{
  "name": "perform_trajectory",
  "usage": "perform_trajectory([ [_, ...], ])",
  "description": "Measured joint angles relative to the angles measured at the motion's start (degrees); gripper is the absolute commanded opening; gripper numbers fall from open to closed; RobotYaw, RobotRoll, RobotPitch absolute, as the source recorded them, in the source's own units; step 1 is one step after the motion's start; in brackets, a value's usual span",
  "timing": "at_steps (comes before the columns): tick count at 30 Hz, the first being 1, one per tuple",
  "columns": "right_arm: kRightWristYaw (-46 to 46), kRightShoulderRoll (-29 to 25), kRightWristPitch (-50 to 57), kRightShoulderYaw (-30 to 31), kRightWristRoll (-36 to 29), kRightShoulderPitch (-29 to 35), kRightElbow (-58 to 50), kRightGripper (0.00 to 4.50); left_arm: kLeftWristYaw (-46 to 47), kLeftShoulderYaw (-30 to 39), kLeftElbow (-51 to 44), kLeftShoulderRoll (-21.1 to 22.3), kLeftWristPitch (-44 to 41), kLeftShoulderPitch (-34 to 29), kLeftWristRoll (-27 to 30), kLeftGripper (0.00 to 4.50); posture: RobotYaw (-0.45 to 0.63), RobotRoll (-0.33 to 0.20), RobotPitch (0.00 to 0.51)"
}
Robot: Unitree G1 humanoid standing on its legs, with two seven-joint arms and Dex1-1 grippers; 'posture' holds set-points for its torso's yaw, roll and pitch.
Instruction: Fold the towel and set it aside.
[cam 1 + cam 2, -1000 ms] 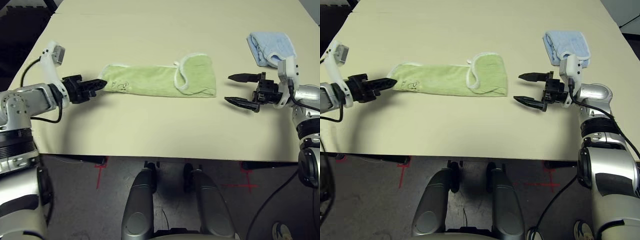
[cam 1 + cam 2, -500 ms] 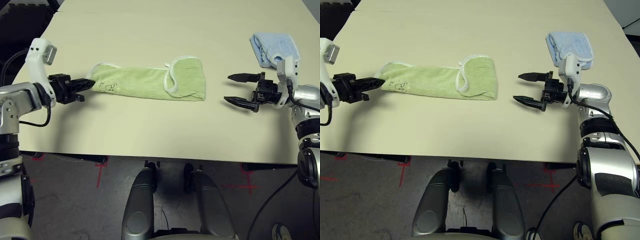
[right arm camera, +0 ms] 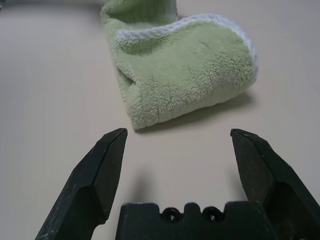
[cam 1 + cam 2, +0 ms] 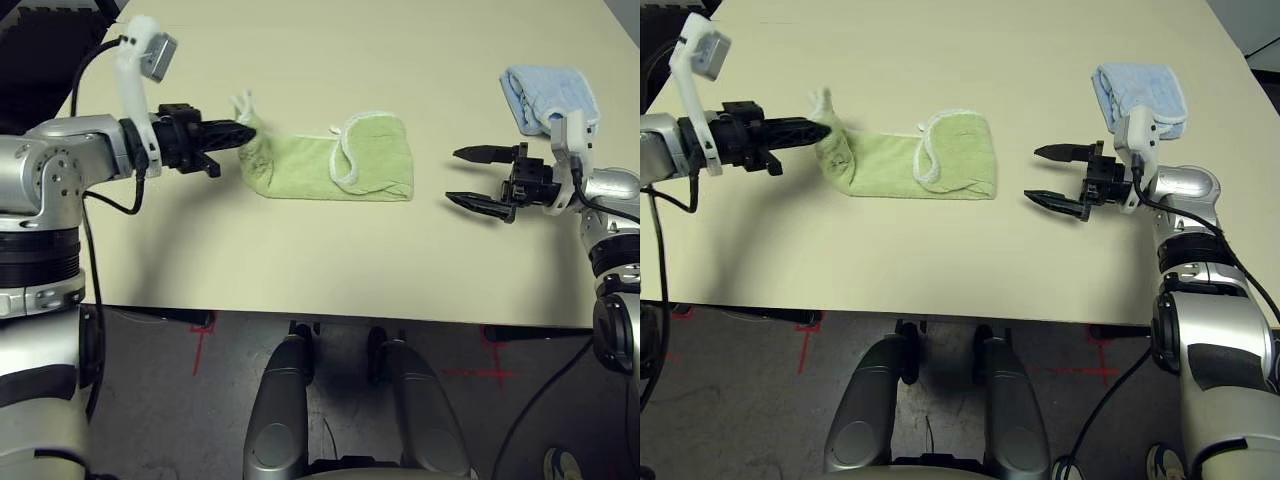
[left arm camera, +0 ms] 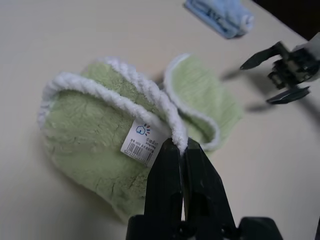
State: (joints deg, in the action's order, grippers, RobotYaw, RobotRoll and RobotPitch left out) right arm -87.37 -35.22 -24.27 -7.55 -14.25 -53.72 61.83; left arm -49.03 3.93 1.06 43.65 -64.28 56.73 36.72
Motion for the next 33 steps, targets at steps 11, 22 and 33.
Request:
perform_trajectory([
  [11,0.1,0.58,-0.42,0.0,0.41,-1.3,0.79,4.5,4.42,-4.31,2.52,-12.52,2.73,3.69,-2.42,0.03,0.09,0.0,0.238],
  [22,0.27,0.72,-0.43,0.0,0.38,-1.31,0.8,4.5,5.57,-6.32,4.39,-18.62,4.9,5.2,-4.31,0.03,0.08,0.0,0.231],
  [33,0.69,0.81,-0.46,0.0,0.38,-1.31,0.82,4.5,3.81,-8.35,6.78,-21.93,4.91,10.52,-4.62,0.03,0.08,0.0,0.228],
])
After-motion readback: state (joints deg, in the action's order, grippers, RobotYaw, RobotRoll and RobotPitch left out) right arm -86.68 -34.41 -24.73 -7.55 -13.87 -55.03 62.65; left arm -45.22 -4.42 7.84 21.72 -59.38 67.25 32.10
